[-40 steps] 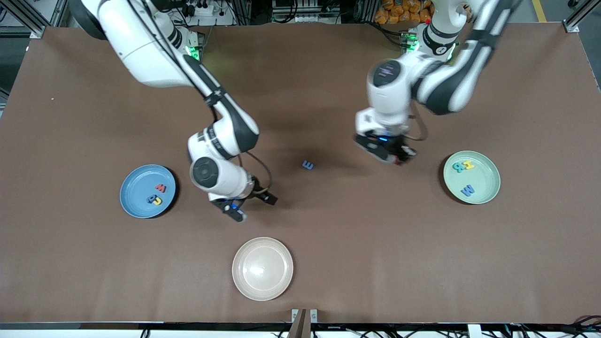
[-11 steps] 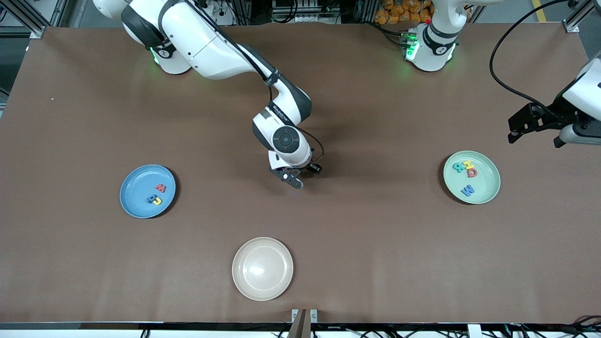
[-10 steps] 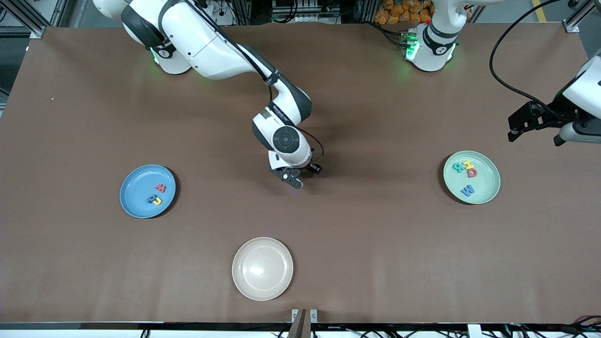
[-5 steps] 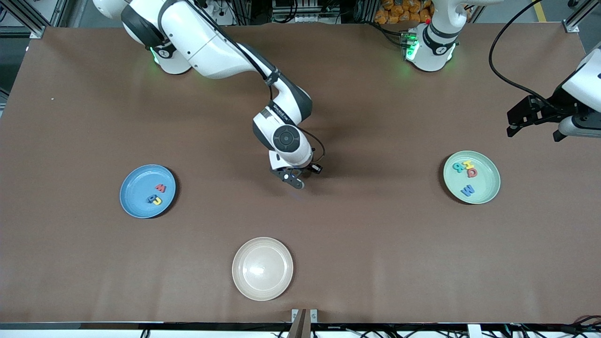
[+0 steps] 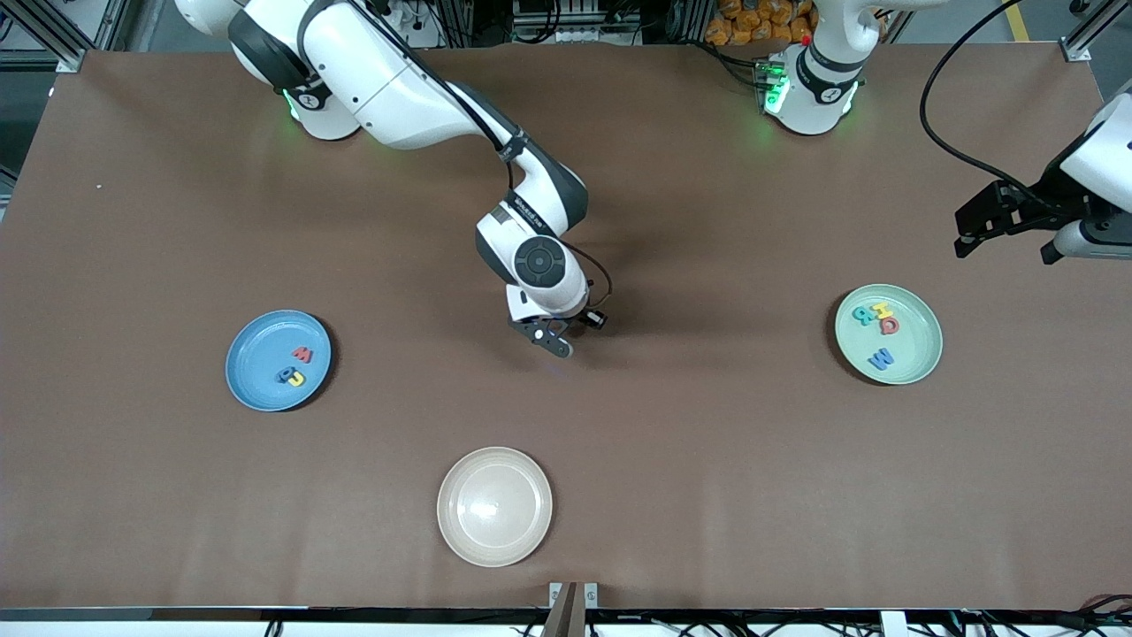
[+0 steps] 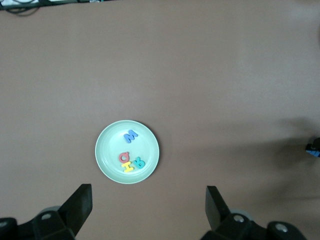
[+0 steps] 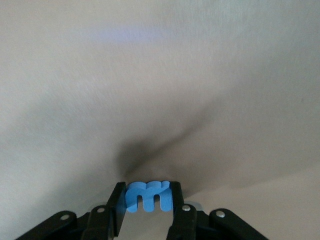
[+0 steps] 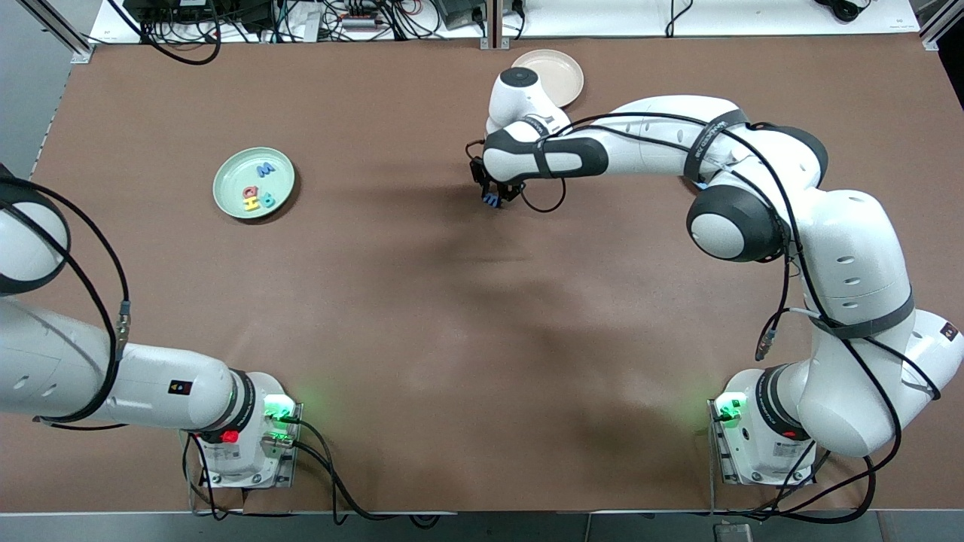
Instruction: Sort upper and lower case letters into plates
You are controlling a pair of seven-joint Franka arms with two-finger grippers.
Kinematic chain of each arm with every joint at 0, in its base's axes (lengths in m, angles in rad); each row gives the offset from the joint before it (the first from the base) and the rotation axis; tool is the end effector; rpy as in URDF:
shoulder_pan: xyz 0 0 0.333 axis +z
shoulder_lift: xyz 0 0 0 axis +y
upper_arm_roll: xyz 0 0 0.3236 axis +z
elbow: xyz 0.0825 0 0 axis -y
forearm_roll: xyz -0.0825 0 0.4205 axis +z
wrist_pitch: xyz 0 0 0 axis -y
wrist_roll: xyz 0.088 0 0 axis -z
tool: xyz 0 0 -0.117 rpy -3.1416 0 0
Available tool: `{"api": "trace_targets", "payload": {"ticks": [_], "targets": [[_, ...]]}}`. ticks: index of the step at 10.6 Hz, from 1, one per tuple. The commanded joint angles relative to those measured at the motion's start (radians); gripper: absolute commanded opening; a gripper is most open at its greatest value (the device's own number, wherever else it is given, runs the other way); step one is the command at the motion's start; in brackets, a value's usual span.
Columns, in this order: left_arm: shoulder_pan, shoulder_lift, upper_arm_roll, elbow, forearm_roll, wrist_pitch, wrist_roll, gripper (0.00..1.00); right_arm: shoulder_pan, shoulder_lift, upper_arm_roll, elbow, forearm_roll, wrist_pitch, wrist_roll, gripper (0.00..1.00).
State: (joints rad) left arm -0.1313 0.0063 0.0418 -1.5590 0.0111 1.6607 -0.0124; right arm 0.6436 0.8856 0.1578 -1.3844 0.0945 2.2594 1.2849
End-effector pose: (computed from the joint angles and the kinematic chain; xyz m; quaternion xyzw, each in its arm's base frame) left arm 0.6010 -0.0528 0.6328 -0.9981 0.0387 -0.0479 0.0032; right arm 0.5464 0.5370 0.1550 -0.9506 0.2946 0.0847 0.0479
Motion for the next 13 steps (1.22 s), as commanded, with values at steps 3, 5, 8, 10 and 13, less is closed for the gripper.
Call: {"api": "trace_targets", "payload": {"ticks": [3, 5, 8, 10, 13], "targets": [[0.010, -0.003, 0.010, 0.014, -0.025, -0.064, -0.034, 1.00, -0.204, -0.088, 0.035, 0.064, -0.002, -0.237, -0.064, 0.00], [0.009, -0.008, 0.004, 0.016, -0.026, -0.076, -0.037, 1.00, -0.338, -0.117, 0.034, 0.062, -0.005, -0.273, -0.172, 0.00], [0.009, -0.009, 0.004, 0.014, -0.026, -0.081, -0.037, 1.00, -0.491, -0.111, -0.027, 0.041, -0.021, -0.314, -0.452, 0.00], [0.009, -0.009, 0.006, 0.016, -0.026, -0.081, -0.037, 1.00, -0.527, -0.122, -0.128, 0.015, -0.022, -0.361, -0.652, 0.00], [0.009, -0.009, 0.009, 0.016, -0.025, -0.081, -0.032, 1.00, -0.532, -0.137, -0.256, 0.004, -0.022, -0.437, -0.857, 0.00]]}}
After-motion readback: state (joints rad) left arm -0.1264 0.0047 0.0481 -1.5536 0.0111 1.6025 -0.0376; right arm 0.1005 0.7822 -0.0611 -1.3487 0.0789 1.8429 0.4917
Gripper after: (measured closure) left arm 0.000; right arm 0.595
